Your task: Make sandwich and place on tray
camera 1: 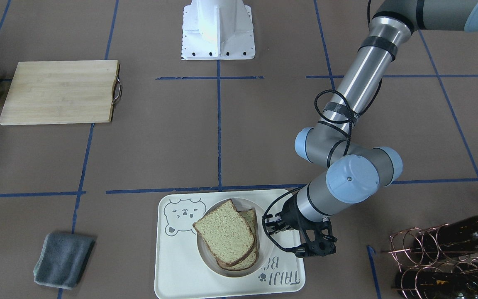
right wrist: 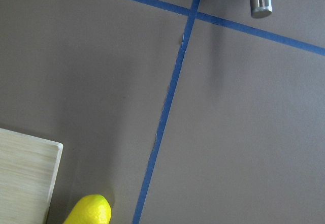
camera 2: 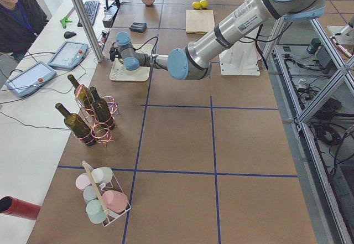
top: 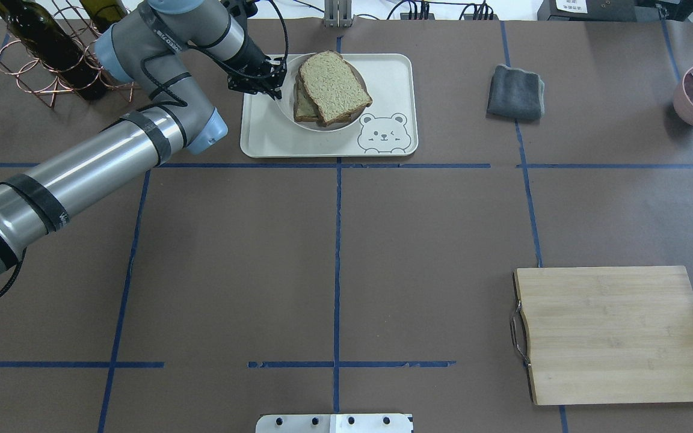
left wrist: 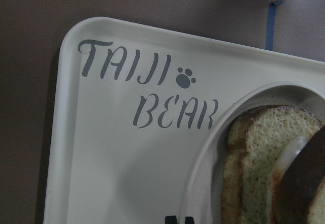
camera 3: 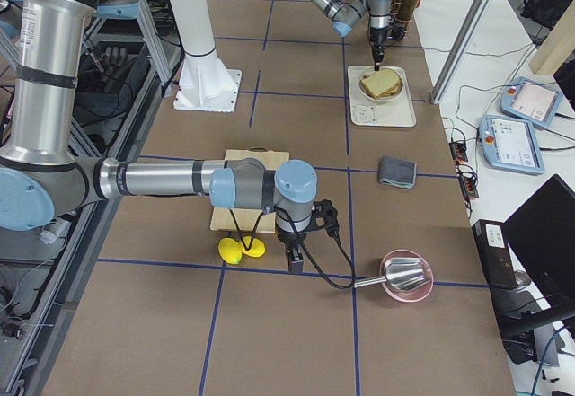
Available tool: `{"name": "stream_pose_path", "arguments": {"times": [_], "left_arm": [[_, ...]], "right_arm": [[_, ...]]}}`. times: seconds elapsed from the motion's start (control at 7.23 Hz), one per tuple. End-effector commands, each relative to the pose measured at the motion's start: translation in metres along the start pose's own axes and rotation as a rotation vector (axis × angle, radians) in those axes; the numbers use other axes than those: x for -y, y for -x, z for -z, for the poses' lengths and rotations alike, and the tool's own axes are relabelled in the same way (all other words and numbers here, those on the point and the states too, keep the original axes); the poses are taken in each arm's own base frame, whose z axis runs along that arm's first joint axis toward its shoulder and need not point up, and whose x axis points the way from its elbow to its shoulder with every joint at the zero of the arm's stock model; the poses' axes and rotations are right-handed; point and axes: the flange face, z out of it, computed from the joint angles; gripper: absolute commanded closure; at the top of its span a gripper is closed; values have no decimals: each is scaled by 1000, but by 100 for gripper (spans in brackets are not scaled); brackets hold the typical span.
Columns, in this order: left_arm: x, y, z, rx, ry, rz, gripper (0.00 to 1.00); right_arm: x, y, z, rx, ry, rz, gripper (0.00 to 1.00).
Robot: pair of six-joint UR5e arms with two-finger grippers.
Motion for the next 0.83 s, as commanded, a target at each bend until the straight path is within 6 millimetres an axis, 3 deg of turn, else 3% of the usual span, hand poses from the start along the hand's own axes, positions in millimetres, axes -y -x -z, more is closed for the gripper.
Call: {"name": "stream_pose_path", "arguments": {"times": [0.0,0.14,0.42,0.69], "left_arm": [[-2,-6,-6,3,-27,-13,18],[-3,-10,-6,-2,-29,-16,0],[-4,-20,2,-20,-35,-32,0],[-5,-45,36,-60,-55,-62,0]], "right_arm": [[1,0,0,0,-1,0,0],[1,0,1,-1,-2,1,0],[1,0,0,0,-1,0,0],[1,0,1,-1,-2,1,0]]}}
